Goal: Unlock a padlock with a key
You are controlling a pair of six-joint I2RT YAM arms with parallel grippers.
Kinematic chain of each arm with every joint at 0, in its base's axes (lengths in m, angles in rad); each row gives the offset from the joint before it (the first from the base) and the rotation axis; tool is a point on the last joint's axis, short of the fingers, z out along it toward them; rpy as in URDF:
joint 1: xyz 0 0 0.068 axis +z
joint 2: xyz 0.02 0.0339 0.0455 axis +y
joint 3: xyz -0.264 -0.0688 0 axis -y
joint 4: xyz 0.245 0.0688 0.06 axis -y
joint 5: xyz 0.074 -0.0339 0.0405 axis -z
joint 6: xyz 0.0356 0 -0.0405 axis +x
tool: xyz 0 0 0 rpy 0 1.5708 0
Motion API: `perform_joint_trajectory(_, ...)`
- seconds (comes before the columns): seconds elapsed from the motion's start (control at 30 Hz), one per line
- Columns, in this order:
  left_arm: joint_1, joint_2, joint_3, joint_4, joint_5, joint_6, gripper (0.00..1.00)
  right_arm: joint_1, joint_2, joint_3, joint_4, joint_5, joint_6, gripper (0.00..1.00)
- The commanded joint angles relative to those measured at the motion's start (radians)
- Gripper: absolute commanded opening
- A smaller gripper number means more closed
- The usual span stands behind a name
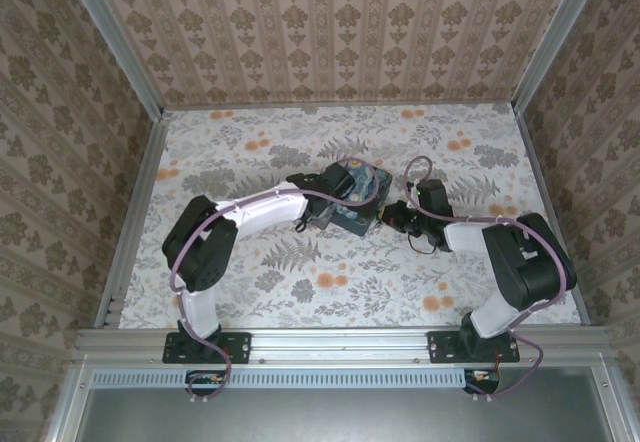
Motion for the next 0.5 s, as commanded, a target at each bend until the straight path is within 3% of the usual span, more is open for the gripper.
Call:
perform_joint_trajectory(0.0,0.01,-0.072,-0.003,-0.027,0.026,-0.006,0.64,0.002,-0.054,-0.013,-0.06,-0.062,-0.063,0.0)
perform_joint_trajectory(0.23,-0.023,-0.127,0.034,-0.045,0.047,-0.021,0.65,0.003,-0.071,-0.032,-0.079,-0.046,-0.078,0.0)
perform_joint_trajectory(0.47,-0.063,-0.057,0.136,-0.074,0.033,-0.003,0.65,0.003,-0.057,-0.041,-0.06,-0.024,-0.063,0.0)
